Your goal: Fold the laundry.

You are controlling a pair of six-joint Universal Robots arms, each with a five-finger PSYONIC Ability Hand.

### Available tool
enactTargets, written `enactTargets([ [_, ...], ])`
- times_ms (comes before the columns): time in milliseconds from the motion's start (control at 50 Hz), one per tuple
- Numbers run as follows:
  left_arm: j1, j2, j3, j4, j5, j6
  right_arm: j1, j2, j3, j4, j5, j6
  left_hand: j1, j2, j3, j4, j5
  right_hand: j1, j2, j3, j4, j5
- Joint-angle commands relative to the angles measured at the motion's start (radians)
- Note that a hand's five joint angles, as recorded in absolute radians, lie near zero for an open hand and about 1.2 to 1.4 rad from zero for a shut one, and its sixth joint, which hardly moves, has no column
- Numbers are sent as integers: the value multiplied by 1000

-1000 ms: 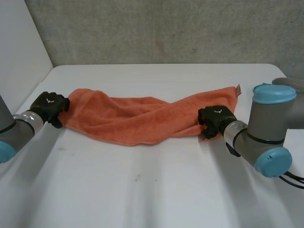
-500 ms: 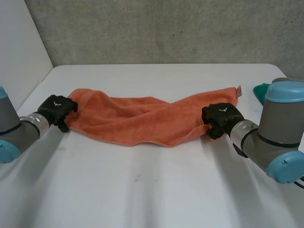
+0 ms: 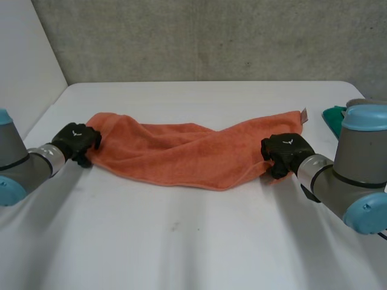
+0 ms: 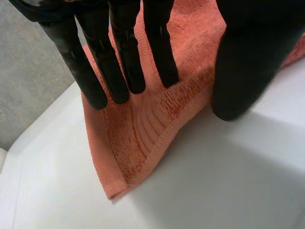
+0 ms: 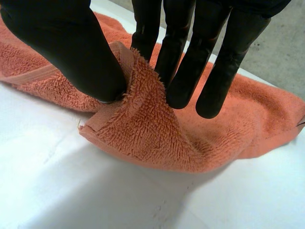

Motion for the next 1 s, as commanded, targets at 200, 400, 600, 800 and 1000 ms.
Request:
enactTargets([
  [200, -60, 206, -66, 36, -115, -12, -39, -127, 11, 48, 6, -150, 575, 582, 596, 594, 601, 414, 224, 213, 209, 231],
  [400, -69, 703, -339, 7, -126, -74, -54, -334, -118, 374, 18, -460, 575, 582, 596, 594, 601, 414, 224, 213, 209, 231],
  [600, -69, 948, -468, -197, -185, -66, -102, -395, -256, 715, 11, -632, 575, 582, 596, 594, 601, 414, 224, 213, 209, 231],
  [800, -149, 594, -351, -236, -247, -60, -91, -104, -275, 718, 23, -645, 575, 582, 596, 594, 601, 414, 224, 213, 209, 231],
  [1000, -218, 288, 33, -106, -369, 4, -44, 69, -558, 528, 140, -575, 575, 582, 596, 594, 601, 414, 224, 213, 209, 231],
])
